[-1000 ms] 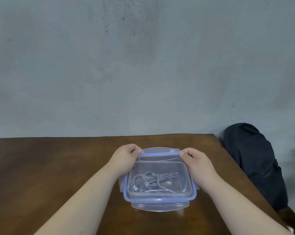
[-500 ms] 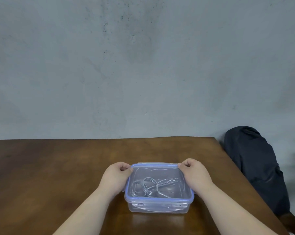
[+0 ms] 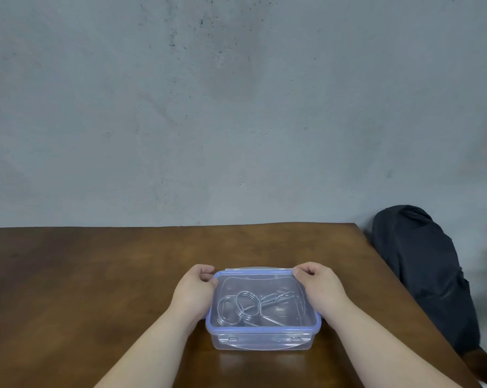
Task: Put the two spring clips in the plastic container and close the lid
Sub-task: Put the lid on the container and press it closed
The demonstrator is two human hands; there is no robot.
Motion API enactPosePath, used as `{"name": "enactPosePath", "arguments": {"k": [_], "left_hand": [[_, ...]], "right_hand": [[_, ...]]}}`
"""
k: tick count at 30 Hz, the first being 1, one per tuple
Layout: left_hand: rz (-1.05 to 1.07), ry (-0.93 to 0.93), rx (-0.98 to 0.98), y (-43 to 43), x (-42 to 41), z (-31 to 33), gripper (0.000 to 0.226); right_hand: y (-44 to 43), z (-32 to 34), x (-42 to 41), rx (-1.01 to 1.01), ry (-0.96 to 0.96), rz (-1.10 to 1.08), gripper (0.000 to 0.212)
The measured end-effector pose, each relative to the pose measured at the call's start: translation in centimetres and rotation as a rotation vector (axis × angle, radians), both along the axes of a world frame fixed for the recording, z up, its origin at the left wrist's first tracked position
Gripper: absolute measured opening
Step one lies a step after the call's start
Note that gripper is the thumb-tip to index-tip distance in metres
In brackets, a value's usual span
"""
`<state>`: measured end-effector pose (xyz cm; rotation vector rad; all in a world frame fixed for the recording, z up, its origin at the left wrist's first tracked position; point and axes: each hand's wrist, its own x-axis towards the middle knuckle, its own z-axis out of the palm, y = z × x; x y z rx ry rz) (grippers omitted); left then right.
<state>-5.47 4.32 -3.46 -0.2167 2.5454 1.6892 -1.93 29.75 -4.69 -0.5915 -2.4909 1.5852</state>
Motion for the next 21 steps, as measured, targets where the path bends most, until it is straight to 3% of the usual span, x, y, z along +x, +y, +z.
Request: {"name": "enactPosePath", "arguments": {"k": [4,11,14,16,18,19,21], "left_hand": [[-0.111,-0.04,0.197,0.8,0.3,-0.2,0.037],[-0.13,-0.114,0.752,0.8,1.0,-1.3,0.049],[-0.164,-0.142,0.798,0.7,1.1,-1.4,0.049],[-0.232,-0.151,0.73,0.4,0.8,-1.6,0.048],[-0.32,-0.093,0.507,0.0,0.4,-2.0,0.041],[-0.386,-0.012,0.29,-0.4,0.3,-1.8,0.043],[-0.602,0.153,-0.228,-1.1,0.0,-1.0,0.075]], "right_hand": [[0.1,-0.4,0.2,-0.245,0.001,0.028,0.019],[-0.1,-1.6,0.0,-0.755,0.104,0.088,0.031],[0.0,-2.4,0.0,-0.89,0.159,0.114,0.032],[0.0,-2.1,0.1,-0.83,0.144,0.143,0.032],[0.2,-1.9,0.0,-0.67,0.107,0.156,0.031],[0.4,-1.7,0.0,-0.536,0.103,0.178,0.029],[1.1,-1.0,0.2,-0.135,0.137,0.297,0.022]]}}
